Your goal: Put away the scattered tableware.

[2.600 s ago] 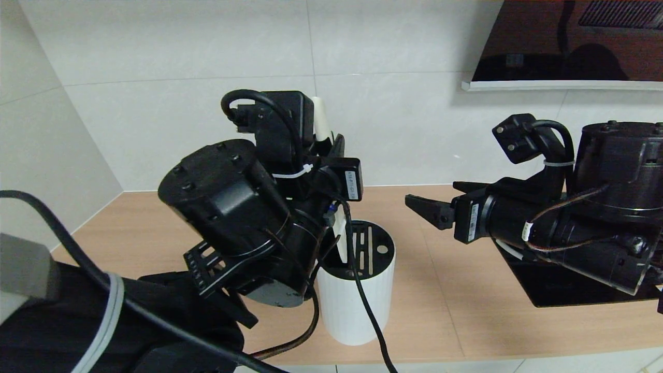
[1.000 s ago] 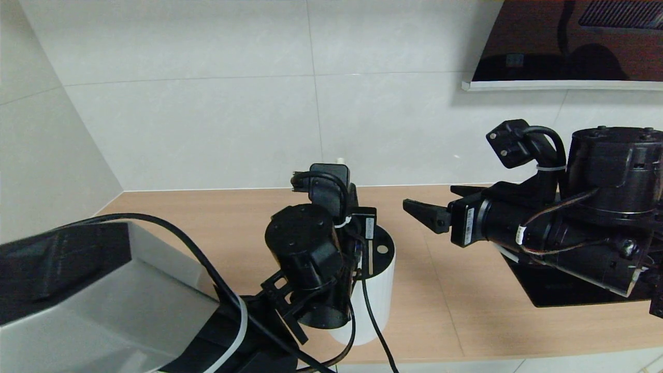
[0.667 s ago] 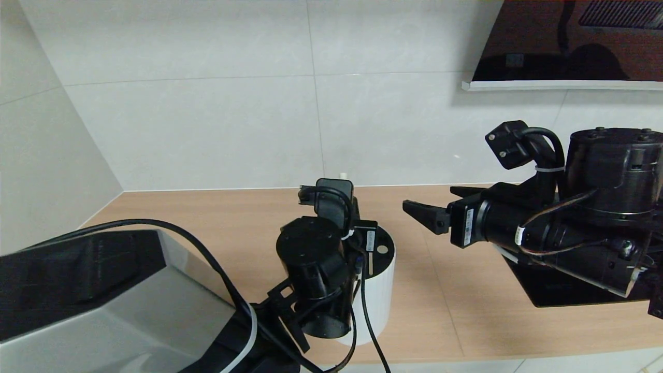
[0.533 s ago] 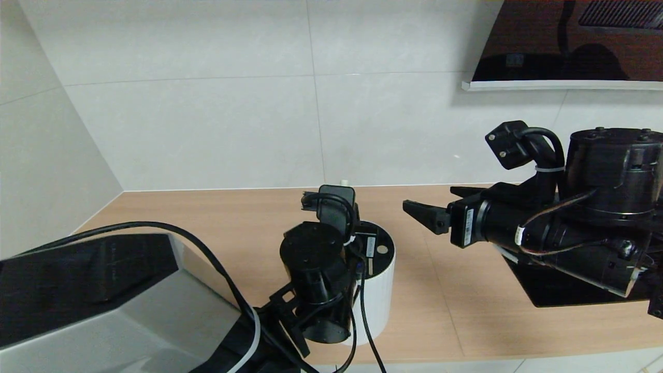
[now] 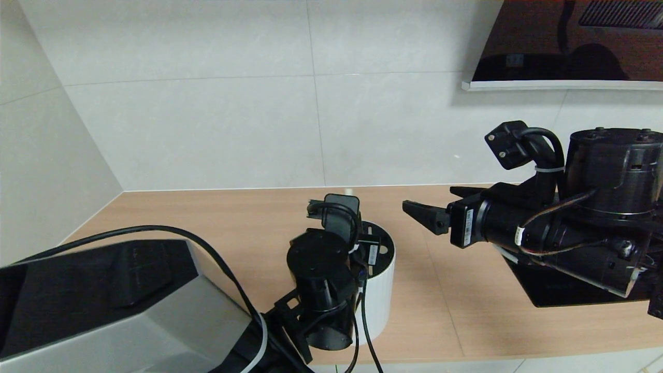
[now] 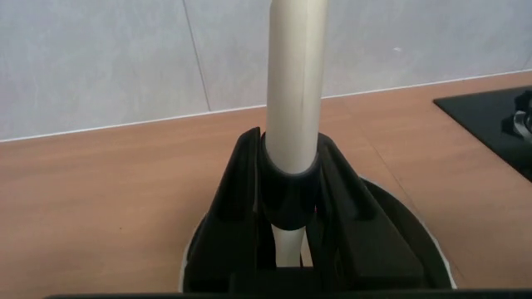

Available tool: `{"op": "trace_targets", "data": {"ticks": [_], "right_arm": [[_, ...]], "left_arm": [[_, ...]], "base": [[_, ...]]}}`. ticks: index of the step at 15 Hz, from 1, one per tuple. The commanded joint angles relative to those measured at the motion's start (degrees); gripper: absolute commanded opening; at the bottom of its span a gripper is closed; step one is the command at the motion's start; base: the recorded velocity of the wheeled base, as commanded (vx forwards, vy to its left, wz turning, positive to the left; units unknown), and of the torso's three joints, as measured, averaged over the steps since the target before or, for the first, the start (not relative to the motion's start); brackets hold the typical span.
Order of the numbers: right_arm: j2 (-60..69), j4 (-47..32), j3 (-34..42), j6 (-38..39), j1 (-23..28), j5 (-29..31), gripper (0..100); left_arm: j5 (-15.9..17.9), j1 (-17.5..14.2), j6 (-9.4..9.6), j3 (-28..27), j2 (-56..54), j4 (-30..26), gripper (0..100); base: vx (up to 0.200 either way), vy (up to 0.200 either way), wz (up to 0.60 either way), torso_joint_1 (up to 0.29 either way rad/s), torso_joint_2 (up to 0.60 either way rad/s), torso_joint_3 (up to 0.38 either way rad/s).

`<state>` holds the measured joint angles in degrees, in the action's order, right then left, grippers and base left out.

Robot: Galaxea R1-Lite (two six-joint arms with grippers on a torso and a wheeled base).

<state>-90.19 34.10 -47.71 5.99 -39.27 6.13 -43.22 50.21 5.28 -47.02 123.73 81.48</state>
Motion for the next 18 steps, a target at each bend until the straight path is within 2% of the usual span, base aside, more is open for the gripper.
{"op": "trace_targets", "data": {"ticks": [1,3,4,11,14,15,18], "right_arm": [[-0.08,0.0,-0.01,-0.01,-0.02,0.02,100],[0.01,0.0,-0.01,-0.01,0.07,0.02,100],[0.01,0.0,-0.01,-0.01,0.07,0.02,100],[0.01,0.0,-0.01,-0.01,0.07,0.02,100],[0.27,0.0,-0.01,-0.01,0.07,0.02,100],[0.63,0.09,0.08,-0.01,0.07,0.02,100],[2.38,0.8,0.43,0.17,2.97,0.28,100]], "left_arm": [[-0.03,-0.03,-0.01,0.0,0.81,-0.01,0],[-0.03,-0.03,-0.01,0.26,0.81,-0.01,0],[-0.03,-0.03,0.08,0.44,0.72,-0.01,100],[-0.03,-0.03,0.08,1.23,-0.07,-0.01,100],[-0.03,-0.03,0.17,3.16,-5.87,-0.62,100],[0.06,-0.03,0.17,4.92,-12.46,-3.79,100],[4.19,0.15,-0.18,11.07,-24.77,-11.52,100]], "base": [[0.0,0.0,0.0,0.0,0.0,0.0],[0.0,0.0,0.0,0.0,0.0,0.0],[0.0,0.0,0.0,0.0,0.0,0.0],[0.0,0.0,0.0,0.0,0.0,0.0],[0.0,0.0,0.0,0.0,0.0,0.0],[0.0,0.0,0.0,0.0,0.0,0.0],[0.0,0.0,0.0,0.0,0.0,0.0]]}}
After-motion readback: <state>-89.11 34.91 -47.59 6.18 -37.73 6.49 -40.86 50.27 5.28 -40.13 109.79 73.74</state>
